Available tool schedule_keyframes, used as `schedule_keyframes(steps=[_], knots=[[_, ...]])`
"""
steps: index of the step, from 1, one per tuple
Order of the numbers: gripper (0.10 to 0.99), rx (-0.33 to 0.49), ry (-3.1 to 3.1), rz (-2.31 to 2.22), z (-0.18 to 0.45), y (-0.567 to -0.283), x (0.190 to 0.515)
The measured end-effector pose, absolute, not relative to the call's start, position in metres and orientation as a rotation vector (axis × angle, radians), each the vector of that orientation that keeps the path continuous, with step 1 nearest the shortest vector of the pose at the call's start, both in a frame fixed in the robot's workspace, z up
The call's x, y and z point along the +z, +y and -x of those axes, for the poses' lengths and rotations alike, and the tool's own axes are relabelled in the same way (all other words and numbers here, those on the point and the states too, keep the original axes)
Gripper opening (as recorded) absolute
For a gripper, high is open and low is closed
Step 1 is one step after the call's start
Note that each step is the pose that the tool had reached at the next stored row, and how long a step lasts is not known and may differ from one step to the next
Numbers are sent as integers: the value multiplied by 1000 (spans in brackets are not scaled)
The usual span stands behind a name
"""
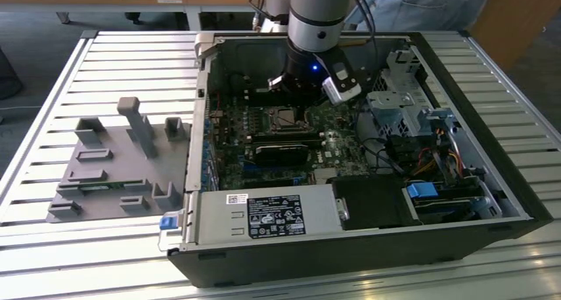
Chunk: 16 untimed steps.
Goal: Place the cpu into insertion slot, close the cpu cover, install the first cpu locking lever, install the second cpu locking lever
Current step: 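Install the second cpu locking lever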
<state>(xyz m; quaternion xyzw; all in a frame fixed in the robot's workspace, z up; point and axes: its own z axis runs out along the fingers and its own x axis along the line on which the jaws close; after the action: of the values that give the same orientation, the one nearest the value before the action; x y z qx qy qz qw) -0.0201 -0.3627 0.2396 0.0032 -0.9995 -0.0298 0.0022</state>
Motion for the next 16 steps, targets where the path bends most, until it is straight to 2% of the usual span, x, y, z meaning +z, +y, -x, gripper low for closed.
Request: schedule_keyframes(steps=[16], knots=[[106, -94, -3135, -11, 30, -366, 239]])
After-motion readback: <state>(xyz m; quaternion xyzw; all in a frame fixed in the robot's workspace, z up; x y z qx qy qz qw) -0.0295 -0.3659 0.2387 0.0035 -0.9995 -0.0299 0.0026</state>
